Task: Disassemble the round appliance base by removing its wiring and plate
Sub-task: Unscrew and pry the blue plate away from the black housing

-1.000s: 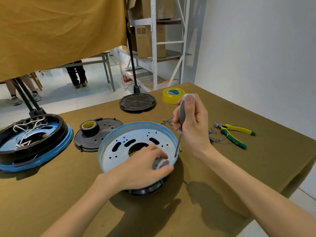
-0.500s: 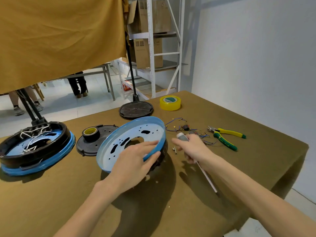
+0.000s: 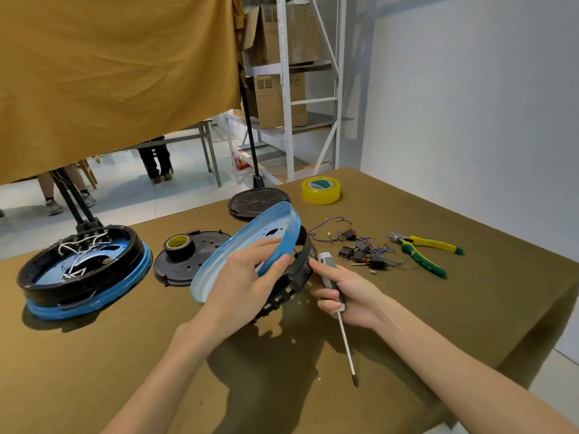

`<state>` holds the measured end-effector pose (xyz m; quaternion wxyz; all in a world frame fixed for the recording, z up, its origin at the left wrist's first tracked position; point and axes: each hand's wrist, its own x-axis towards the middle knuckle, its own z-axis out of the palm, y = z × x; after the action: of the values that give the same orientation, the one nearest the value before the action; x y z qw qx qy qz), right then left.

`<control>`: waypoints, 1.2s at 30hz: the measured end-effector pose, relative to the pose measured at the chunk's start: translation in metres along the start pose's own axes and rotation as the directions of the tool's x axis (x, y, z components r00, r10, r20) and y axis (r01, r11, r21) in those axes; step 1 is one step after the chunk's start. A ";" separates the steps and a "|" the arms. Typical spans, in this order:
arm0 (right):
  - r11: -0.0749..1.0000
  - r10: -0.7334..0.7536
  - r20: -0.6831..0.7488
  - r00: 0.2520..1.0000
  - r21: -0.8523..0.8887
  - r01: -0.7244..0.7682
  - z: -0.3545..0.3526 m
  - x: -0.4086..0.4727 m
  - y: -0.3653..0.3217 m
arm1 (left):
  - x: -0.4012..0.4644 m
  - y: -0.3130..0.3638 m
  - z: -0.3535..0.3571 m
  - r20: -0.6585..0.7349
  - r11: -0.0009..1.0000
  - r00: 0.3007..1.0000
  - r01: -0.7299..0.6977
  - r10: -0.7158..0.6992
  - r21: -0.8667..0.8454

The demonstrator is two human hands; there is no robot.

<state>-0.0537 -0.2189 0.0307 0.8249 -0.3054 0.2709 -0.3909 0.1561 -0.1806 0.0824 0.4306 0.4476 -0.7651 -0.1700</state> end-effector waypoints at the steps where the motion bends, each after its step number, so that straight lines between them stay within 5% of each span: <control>1: 1.000 -0.002 -0.001 1.000 0.023 0.002 -0.001 -0.001 0.001 | 0.001 0.000 0.001 0.003 1.000 1.000 -0.006 0.006 0.010; 14: 0.997 -0.031 -0.052 0.998 -0.067 0.027 -0.003 -0.004 -0.006 | 0.001 -0.004 0.011 0.090 0.996 0.996 -0.026 0.019 0.084; 20: 0.993 -0.052 -0.109 0.993 -0.111 0.040 -0.008 -0.007 -0.008 | 0.014 -0.008 0.015 0.148 0.992 0.982 0.122 -0.118 -0.019; 25: 0.996 -0.028 -0.151 0.988 -0.090 0.015 -0.013 -0.011 -0.007 | 0.039 -0.013 0.017 0.294 0.987 0.945 0.111 -0.141 0.116; 28: 0.994 -0.012 -0.185 0.983 -0.112 -0.009 -0.015 -0.013 -0.008 | 0.045 -0.013 0.022 0.260 0.982 0.960 0.056 -0.102 0.179; 33: 0.967 -0.012 -0.340 0.940 -0.245 -0.076 -0.017 -0.016 -0.016 | 0.041 -0.014 0.040 0.329 0.963 0.941 -0.010 -0.082 0.270; 36: 0.918 -0.124 -0.522 0.844 -0.383 -0.102 -0.018 -0.015 -0.023 | 0.032 -0.014 0.057 0.409 0.942 0.907 -0.048 -0.098 0.331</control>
<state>-0.0851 -0.2233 0.0380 0.6347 -0.3459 0.5618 -0.4023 0.1105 -0.2221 0.0568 0.1718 0.4769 -0.8513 -0.1356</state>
